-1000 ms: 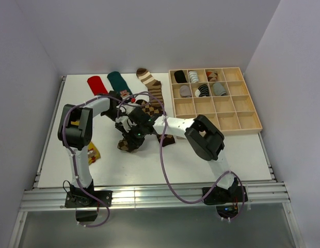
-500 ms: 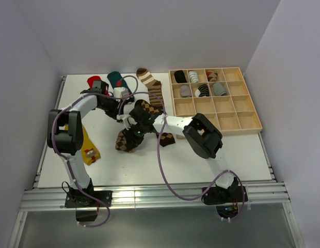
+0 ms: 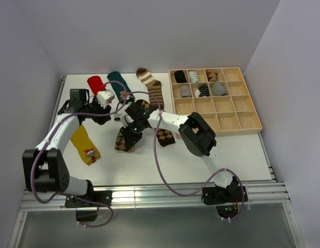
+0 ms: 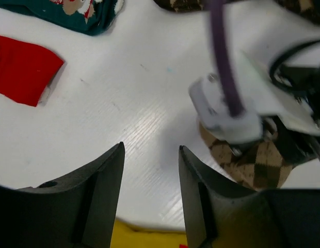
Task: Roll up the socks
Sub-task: Roll the sock at the center of the board.
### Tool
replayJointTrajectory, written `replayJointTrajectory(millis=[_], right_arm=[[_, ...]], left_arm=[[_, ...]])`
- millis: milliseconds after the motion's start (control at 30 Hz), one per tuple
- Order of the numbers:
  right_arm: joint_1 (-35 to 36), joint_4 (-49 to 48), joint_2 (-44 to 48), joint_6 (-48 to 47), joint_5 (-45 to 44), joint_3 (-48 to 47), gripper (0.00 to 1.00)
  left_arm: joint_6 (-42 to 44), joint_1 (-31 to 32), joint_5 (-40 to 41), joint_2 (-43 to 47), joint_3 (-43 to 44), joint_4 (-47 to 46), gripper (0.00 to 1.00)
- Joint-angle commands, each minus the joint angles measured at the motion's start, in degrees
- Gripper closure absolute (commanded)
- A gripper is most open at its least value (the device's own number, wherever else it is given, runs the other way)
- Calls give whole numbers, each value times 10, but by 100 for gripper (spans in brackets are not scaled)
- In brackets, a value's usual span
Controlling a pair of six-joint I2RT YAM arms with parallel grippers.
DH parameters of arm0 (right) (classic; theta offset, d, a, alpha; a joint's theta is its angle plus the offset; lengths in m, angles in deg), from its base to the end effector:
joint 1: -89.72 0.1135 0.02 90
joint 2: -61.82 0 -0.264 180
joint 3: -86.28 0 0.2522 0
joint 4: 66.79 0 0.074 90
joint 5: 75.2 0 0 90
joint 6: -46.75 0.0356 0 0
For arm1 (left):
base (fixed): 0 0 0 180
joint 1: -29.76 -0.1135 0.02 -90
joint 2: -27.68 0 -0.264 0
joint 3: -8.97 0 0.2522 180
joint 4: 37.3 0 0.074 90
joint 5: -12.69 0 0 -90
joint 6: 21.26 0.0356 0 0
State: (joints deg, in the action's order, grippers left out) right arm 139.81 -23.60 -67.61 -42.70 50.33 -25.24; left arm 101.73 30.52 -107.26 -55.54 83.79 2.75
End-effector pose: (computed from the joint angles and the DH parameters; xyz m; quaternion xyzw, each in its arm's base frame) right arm 0.2904 0.3795 0.1497 -0.4555 0.8054 0.3687 0.0884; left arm 0.3076 -0.0219 0.2603 0.3499 0.8377 -0.1370 0.3962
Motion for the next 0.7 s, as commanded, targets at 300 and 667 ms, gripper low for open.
replayJointTrajectory(millis=[300,667], right_arm=[[-3,232,-139,-39,-90,-129,93],[-15,266,-161,-41,-71,-193,87]], left_arm=[[223,53,40,246,-239,-44,35],[229,197,52,343,-374,-118,27]])
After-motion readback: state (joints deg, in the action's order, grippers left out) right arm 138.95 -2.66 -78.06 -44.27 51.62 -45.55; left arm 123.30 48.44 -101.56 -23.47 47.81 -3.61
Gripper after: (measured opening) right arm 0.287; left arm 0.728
